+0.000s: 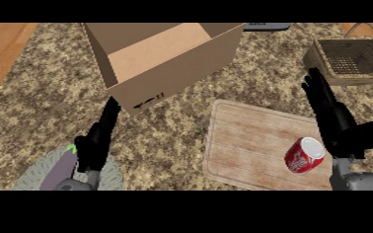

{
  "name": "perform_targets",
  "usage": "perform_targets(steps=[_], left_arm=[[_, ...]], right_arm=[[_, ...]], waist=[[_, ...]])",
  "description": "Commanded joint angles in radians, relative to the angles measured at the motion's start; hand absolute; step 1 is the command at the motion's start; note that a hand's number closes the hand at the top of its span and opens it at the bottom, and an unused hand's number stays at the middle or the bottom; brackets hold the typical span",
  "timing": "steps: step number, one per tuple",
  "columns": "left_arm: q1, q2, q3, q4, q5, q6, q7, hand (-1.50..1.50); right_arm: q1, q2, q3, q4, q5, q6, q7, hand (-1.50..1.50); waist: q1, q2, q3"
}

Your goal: Pick the can from the cutting board and place it in the basket

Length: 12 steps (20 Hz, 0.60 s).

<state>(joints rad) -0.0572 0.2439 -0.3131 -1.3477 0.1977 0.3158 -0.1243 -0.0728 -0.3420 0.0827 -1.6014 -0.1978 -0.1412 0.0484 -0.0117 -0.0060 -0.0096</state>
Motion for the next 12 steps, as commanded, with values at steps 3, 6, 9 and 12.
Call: perform_targets(steps=[3,6,9,12], left_arm=[[-0.06,0.137,0.039,-0.098,-0.072,-0.029,0.009,0.0],[-0.162,0.267,0.082,-0.12,-0.129,-0.068,-0.015,0.0],[-0.164,0.266,0.103,-0.091,-0.081,-0.111,-0.008,0.0],[-0.144,0.282,0.106,-0.14,-0.077,-0.142,0.035,0.0]], right_arm=[[-0.103,0.014,0.036,-0.003,-0.062,0.089,0.11,1.5],[-0.184,0.035,0.094,0.01,-0.128,0.176,0.183,1.5],[-0.151,0.33,0.104,-0.01,-0.254,-0.024,0.158,1.5],[-0.166,0.336,0.322,-0.076,0.061,-0.293,0.183,-1.5]], waist=[[0.03,0.003,0.01],[0.051,0.004,0.011],[0.039,0.006,0.011],[0.022,0.001,0.008]])
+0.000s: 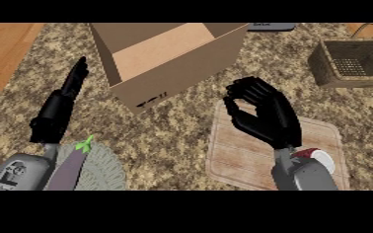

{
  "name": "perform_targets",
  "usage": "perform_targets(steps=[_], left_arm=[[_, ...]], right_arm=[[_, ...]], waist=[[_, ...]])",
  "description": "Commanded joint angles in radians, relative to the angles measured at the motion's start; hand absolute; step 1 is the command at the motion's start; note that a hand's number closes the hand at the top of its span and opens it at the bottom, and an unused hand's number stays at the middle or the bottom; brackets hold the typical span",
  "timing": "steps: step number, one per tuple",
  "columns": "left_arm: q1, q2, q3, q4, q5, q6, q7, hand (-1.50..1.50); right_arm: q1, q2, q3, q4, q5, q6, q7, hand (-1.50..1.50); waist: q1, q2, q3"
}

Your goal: Pick the can from the cutting board and place it in the basket

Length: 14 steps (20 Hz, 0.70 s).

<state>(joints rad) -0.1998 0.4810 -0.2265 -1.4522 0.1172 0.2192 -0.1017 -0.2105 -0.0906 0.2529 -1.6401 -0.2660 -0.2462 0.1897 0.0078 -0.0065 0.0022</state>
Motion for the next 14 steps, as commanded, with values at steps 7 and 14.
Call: perform_targets(steps=[7,14], left_arm=[[-0.041,0.035,0.017,-0.009,-0.009,-0.033,0.048,0.0],[-0.05,0.04,0.018,-0.032,-0.001,-0.045,0.066,0.0]], right_arm=[[-0.253,-0.252,0.14,0.038,0.508,-0.138,0.399,-1.5],[-0.433,-0.537,0.217,0.05,0.413,0.396,0.7,-1.5]], waist=[[-0.02,-0.004,-0.011],[-0.002,-0.006,-0.012]])
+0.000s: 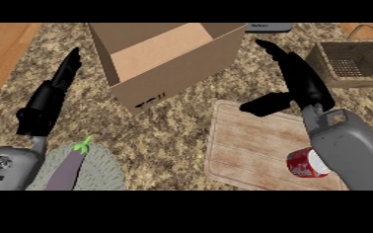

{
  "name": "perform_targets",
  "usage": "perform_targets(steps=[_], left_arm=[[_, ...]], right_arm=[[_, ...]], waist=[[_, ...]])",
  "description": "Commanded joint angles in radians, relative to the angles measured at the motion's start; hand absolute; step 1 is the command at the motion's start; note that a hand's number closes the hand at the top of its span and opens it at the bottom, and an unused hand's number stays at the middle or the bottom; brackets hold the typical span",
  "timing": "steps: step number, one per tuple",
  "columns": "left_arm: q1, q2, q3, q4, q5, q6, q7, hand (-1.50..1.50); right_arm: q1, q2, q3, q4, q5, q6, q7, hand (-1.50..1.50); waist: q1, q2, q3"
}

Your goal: Pick the can from the cutting board and place it in the basket

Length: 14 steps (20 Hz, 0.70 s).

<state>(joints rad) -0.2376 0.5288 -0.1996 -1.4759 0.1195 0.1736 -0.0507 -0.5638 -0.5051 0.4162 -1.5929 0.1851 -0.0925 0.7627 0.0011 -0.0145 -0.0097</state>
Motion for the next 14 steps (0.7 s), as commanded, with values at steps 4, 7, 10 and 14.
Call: perform_targets(steps=[4,7,10,14], left_arm=[[-0.012,0.009,0.011,0.008,-0.001,-0.011,0.0,0.0],[0.005,-0.006,0.002,0.006,-0.009,-0.006,-0.009,0.0],[-0.016,0.032,0.046,-0.01,0.037,-0.054,0.017,0.0],[0.032,0.005,0.011,-0.068,-0.001,-0.029,0.002,0.0]], right_arm=[[-0.155,-0.171,0.069,-0.011,-0.237,0.531,0.236,-1.5],[-0.236,-0.235,-0.001,0.037,-0.42,0.709,0.297,-1.5],[-0.294,-0.265,-0.011,0.094,-0.543,0.787,0.367,-1.5],[-0.291,-0.312,0.037,0.146,-0.621,0.822,0.394,-1.5]], waist=[[0.01,0.006,0.002],[0.01,0.01,0.004],[0.011,0.009,0.006],[0.017,0.009,0.007]])
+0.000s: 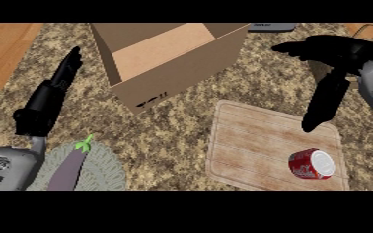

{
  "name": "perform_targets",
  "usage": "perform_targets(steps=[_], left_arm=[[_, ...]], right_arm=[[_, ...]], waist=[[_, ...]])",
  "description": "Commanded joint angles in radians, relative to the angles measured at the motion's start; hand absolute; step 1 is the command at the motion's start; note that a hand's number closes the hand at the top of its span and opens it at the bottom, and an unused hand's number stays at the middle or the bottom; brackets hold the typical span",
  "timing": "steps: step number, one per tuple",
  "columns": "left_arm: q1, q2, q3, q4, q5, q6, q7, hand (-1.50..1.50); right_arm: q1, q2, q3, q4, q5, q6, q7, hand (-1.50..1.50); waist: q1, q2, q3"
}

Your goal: Pick the can from the cutting board and place it in the basket

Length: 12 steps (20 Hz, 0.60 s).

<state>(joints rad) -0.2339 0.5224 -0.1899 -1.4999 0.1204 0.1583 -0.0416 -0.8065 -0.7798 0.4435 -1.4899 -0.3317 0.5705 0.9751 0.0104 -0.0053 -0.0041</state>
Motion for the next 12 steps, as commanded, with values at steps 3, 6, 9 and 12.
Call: perform_targets(steps=[3,6,9,12], left_arm=[[-0.015,-0.025,0.004,0.011,-0.015,0.009,0.026,0.0],[0.027,0.026,0.048,-0.041,0.008,-0.028,0.023,0.0],[0.03,-0.042,0.022,0.02,-0.042,0.003,-0.035,0.0],[0.02,-0.019,0.036,-0.001,-0.034,-0.028,-0.025,0.0]], right_arm=[[-0.043,-0.064,0.036,0.014,-0.151,0.155,0.196,-1.5],[-0.04,-0.081,0.064,0.024,-0.147,0.141,0.179,-1.5],[0.009,-0.073,0.076,0.008,-0.116,0.13,0.124,-1.5],[0.005,-0.063,0.115,0.098,-0.074,0.183,0.069,-1.5]], waist=[[-0.015,0.001,0.002],[-0.001,0.001,0.003],[-0.013,0.004,0.003],[0.001,0.008,0.003]])
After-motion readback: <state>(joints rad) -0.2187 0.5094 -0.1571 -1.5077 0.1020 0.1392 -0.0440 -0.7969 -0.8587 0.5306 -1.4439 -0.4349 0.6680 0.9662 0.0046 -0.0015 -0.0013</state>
